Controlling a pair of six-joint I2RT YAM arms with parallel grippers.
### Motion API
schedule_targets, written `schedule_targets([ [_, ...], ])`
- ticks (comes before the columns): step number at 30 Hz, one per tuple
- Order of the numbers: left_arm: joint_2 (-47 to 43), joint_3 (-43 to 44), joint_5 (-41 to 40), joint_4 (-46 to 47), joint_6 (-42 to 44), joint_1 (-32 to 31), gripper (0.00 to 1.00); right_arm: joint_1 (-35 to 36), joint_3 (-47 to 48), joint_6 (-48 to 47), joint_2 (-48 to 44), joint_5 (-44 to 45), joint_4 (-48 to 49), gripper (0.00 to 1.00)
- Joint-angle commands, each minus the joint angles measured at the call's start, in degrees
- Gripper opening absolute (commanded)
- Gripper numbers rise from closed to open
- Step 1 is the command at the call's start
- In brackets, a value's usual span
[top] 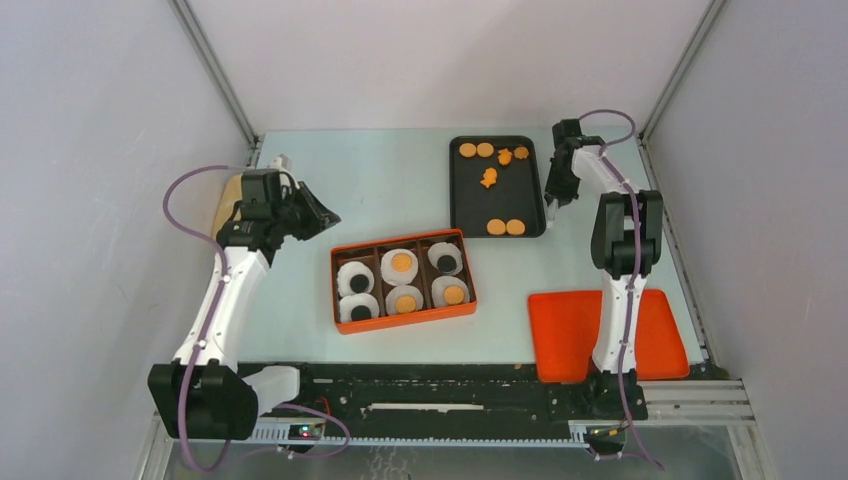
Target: Pack the cookies
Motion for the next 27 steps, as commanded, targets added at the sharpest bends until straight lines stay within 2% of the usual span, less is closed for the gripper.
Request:
schedule_targets([
  [1,0.9,-1.1,0.1,2.1,0.4,0.3,0.20,-3.9,3.1,-0.2,7.1,1.3,-11.5,0.22],
  [4,0.7,-1.9,0.0,2.8,-0.2,0.2,0.21,-6.3,3.9,-0.5,9.1,3.5,-14.2,0.28],
  [9,1.2,-1.7,0.1,3.5,-0.8,-0.7,0.21,-6.7,0.6,-0.9,7.8,4.7,-12.7,0.45],
  [13,1.4,-1.2,-0.3,3.5,-0.9,-1.8,0.24,-6.6,-4.5,-1.2,2.6,2.4,-7.0,0.58],
  [18,0.9,-1.3,-0.3,4.0,-0.6,-2.6,0.31,-6.1,-12.6,-0.5,-8.7,-0.9,2.4,0.70],
  [22,0.3,-1.2,-0.7,4.1,-0.8,-2.9,0.38,-4.5,-15.0,0.2,-17.3,-1.5,4.1,0.70],
  [27,0.0,-1.1,-2.3,4.0,-0.7,-4.1,0.47,2.4,-21.1,0.1,-28.1,-1.1,1.7,0.60],
])
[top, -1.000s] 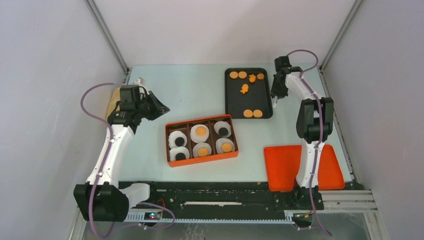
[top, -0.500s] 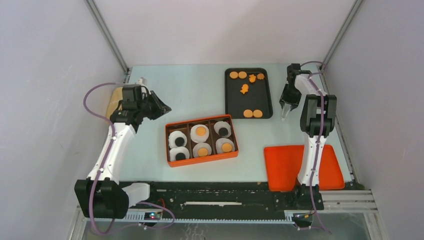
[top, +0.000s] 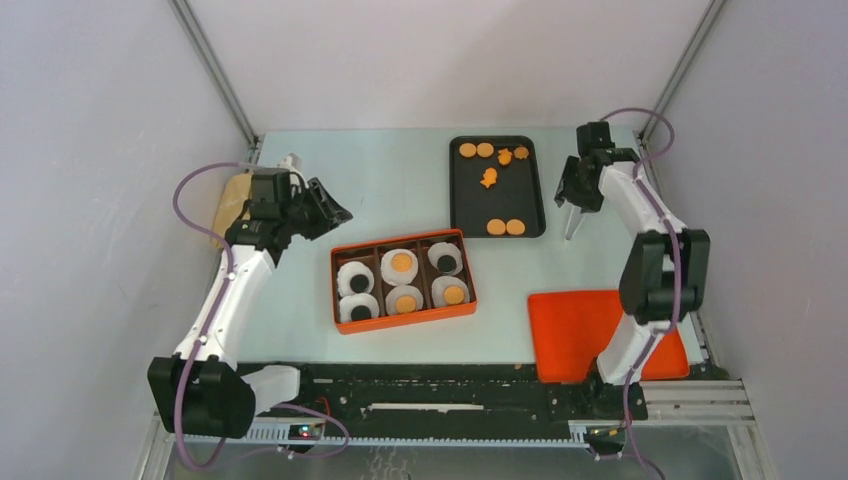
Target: Pack the cookies
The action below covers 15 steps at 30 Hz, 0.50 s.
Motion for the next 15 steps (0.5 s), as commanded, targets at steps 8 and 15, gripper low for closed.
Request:
schedule_targets([
  [8,-1.3,-0.5,-2.2,1.3,0.0,-2.4,0.53,25.1,-25.7,4.8,-23.5,0.0,-4.3,0.55],
  [15,-2.1,0.3,-2.2,1.3,-0.5,-3.3,0.55,36.6,-38.2,15.9,-30.3,-0.3,-6.8,0.55],
])
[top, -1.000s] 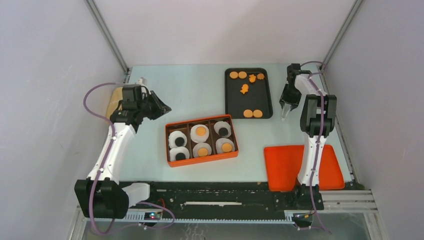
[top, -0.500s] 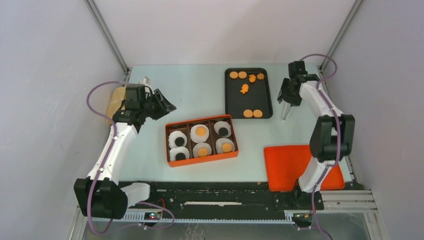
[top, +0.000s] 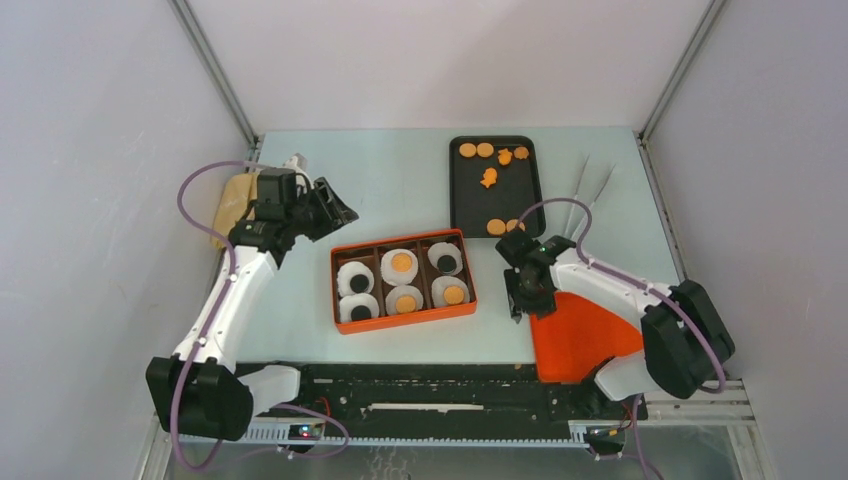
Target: Pack the cookies
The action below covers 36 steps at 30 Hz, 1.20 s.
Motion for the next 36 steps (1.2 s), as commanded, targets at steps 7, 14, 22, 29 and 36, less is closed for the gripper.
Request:
schedule_targets([
  [7,-2.9,-0.1,0.2,1.3,-0.6,-1.5,0.56,8.8,-9.0,14.1,-5.5,-1.5,-1.2,0.50],
  [14,-3.3,-0.3,0.8,1.2,-0.4,-1.8,0.56,10.8,-12.6,17.5,-1.6,0.2,1.5,0.46],
  [22,-3.4,-0.8,1.0,1.7,-0.3,-2.1,0.56,11.4,-12.3,19.0,-1.5,-0.8,3.9,0.05],
  [29,-1.7,-1.2,2.1,3.0,-0.4,-2.5,0.55,15.2,-1.1,13.1,-1.0,7.4,-3.4,0.00],
  [36,0.5,-0.8,4.0,4.2,1.0,-2.9,0.55,19.7,15.2,3.6,0.7,14.8,-11.0,0.00],
])
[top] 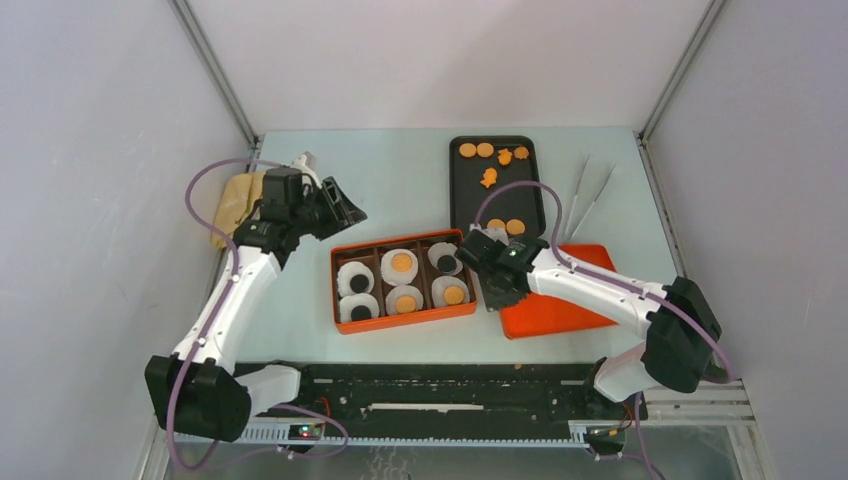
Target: Pack the cookies
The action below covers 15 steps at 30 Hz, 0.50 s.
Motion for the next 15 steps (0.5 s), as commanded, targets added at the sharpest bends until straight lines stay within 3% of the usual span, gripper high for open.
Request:
schedule_targets([
  [1,1.6,-1.1,3.4,3.9,0.8,-0.5,0.55,3.0,9.0,-8.5,-0.3,7.9,-5.6,0.00],
  [8,5.4,-5.7,11.7,15.1,-1.0,-3.8,0.51,5.8,19.2,-24.0,0.4,10.5,-3.9,0.00],
  [15,12.7,-7.0,23.1,31.7,-4.6,-6.3,0.65,6.9,26.1,-33.0,3.6,6.7,0.5,0.00],
])
